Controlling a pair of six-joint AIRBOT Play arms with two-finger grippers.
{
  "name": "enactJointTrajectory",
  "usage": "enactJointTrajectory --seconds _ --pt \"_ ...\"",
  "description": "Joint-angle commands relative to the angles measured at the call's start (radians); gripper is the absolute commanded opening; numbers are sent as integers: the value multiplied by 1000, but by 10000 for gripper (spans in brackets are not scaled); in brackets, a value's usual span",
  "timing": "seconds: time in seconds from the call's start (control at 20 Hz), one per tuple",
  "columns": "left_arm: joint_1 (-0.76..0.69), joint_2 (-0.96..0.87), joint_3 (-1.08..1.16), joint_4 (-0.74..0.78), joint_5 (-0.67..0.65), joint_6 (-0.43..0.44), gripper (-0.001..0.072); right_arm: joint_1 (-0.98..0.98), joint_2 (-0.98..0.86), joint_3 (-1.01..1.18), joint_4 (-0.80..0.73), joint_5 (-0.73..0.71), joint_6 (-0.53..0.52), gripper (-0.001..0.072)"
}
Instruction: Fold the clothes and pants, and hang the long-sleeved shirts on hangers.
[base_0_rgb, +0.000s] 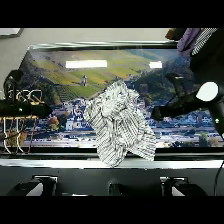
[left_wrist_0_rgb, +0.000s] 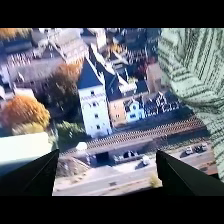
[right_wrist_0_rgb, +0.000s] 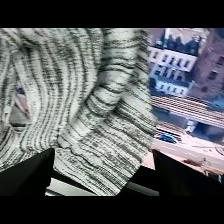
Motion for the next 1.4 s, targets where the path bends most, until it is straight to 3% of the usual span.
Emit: enactJointTrajectory --seconds 0.0,0.2,0.45,0.75,0.8,0.85,0.95,1.0,1.35 --pt "61 0 -137 -177 33 -34 720 -135 30 -116 -22 -62 47 702" --pt "69 -4 -324 -451 235 -33 720 -342 8 -375 280 -149 -37 703" --pt "22 -94 -369 -573 304 -33 720 -345 -93 -536 347 -246 -124 699" --pt "-46 -199 -368 -655 374 -30 720 -345 -238 -560 487 -295 -206 682" --pt "-58 -212 -368 -663 385 -29 720 -345 -254 -560 518 -294 -218 656" --pt "-69 -226 -368 -687 399 -29 720 -345 -264 -560 539 -295 -227 572" --pt "-93 -255 -366 -761 426 10 720 -345 -266 -559 560 -279 -250 164" --pt "-104 -269 -366 -786 445 16 720 -345 -260 -560 566 -262 -259 31" --pt "-206 -409 -328 -865 536 42 720 -345 -134 -560 567 -222 -215 28"
